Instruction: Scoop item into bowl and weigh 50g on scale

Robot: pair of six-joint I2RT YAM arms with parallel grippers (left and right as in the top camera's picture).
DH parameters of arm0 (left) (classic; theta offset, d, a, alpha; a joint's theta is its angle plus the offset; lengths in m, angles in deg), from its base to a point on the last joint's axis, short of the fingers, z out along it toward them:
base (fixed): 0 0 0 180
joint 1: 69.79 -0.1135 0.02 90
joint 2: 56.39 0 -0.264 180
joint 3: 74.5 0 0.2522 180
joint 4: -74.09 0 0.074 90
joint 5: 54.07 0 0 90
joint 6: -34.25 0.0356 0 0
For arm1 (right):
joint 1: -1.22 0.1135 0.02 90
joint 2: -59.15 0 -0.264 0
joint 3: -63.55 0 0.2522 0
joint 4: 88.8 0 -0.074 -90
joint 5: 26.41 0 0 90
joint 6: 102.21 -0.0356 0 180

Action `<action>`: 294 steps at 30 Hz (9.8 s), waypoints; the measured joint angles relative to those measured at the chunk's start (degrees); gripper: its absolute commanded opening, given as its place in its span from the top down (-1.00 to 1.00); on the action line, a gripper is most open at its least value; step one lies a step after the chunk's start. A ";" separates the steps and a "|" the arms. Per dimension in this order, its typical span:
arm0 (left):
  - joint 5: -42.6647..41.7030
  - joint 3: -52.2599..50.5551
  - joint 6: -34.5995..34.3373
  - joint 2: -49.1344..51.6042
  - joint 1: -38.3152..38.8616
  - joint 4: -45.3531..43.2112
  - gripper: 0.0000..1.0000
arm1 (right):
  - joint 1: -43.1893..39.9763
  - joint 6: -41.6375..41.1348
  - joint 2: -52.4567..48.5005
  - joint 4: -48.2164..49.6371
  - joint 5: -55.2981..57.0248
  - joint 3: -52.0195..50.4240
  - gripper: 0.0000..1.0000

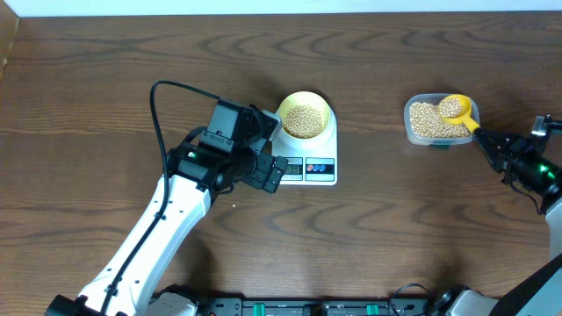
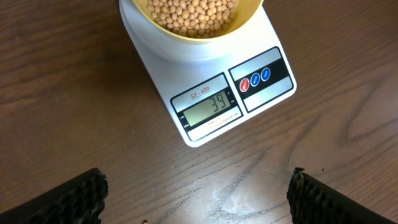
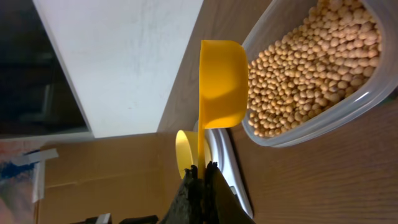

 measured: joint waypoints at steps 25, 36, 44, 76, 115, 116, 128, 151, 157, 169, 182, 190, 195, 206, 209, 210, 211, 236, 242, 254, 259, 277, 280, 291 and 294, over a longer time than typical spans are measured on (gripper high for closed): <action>0.00 0.00 0.00 0.00 0.00 0.02 -0.89 | 8.90 -12.94 0.00 8.20 -7.06 -0.17 0.98; 0.04 0.00 0.00 0.00 0.00 0.04 -0.89 | 23.63 -33.24 -0.33 30.29 -1.44 -0.42 0.98; 0.04 0.00 0.00 0.00 0.00 0.02 -0.89 | 32.17 -42.14 -0.59 34.49 4.57 -0.42 0.98; 0.17 0.00 0.00 0.00 0.00 0.02 -0.89 | 43.08 -10.49 -12.70 42.62 9.05 -0.42 0.97; 0.17 0.00 0.00 0.00 0.00 0.02 -0.89 | 46.14 12.52 -12.70 37.40 16.00 -0.42 0.98; 0.17 0.00 0.00 0.00 0.00 0.02 -0.89 | 46.25 12.92 -12.70 37.31 16.15 -0.42 0.98; 0.17 0.00 0.00 0.00 0.00 0.02 -0.89 | 48.94 20.55 -12.63 26.58 22.08 1.62 0.98; 0.17 0.00 0.00 0.00 0.00 0.02 -0.89 | 51.47 28.04 -9.35 16.04 29.00 6.78 0.98; 0.17 0.00 0.00 0.00 0.00 0.02 -0.89 | 51.49 29.64 -8.11 12.96 31.36 7.28 0.98; 0.17 0.00 0.00 0.00 0.00 0.02 -0.89 | 53.66 32.00 -8.11 13.29 32.02 7.28 0.98; 0.17 0.00 0.00 0.00 0.00 0.02 -0.89 | 54.01 41.07 -8.11 13.73 36.00 7.28 0.98; 0.17 0.00 0.00 0.00 0.00 0.02 -0.89 | 54.71 41.94 -8.11 14.86 36.09 7.28 0.98; 0.17 0.00 0.00 0.00 0.00 0.00 -0.89 | 54.71 44.83 -8.11 15.15 36.15 7.28 0.98; 0.17 0.00 0.00 0.00 0.00 0.02 -0.89 | 54.71 45.81 -8.11 15.78 36.28 7.28 0.98; 0.17 0.00 0.00 0.00 0.00 0.02 -0.89 | 54.71 41.40 -8.11 15.85 35.95 7.28 0.98; 0.17 0.00 0.00 0.00 0.00 0.00 -0.89 | 54.71 38.99 -8.11 16.04 35.65 7.28 0.98; 0.17 0.00 0.00 0.00 0.00 0.02 -0.89 | 54.71 38.16 -8.11 16.09 35.56 7.28 0.98; 0.17 0.00 0.00 0.00 0.00 0.02 -0.89 | 56.50 39.76 -8.11 12.94 40.02 7.30 0.98; 0.17 0.00 0.00 0.00 0.00 0.02 -0.89 | 59.17 40.59 -8.50 14.14 43.12 7.30 0.98; 0.17 0.00 0.00 0.00 0.00 0.02 -0.89 | 59.54 46.27 -10.19 15.13 47.69 7.30 0.98; 0.17 0.00 0.00 0.00 0.00 0.02 -0.89 | 59.58 47.23 -10.32 14.03 48.15 7.30 0.98; 0.17 0.00 0.00 0.00 0.00 0.02 -0.89 | 61.24 47.98 -10.88 11.15 45.75 7.34 0.98; 0.17 0.00 0.00 0.00 0.00 0.02 -0.89 | 61.24 46.53 -10.88 11.08 44.28 7.34 0.98; 0.17 0.00 0.00 0.00 0.00 0.02 -0.89 | 60.89 36.68 -10.95 11.37 42.38 7.34 0.98; 0.17 0.00 0.00 0.00 0.00 0.00 -0.89 | 60.28 32.87 -10.99 12.57 42.18 7.34 0.98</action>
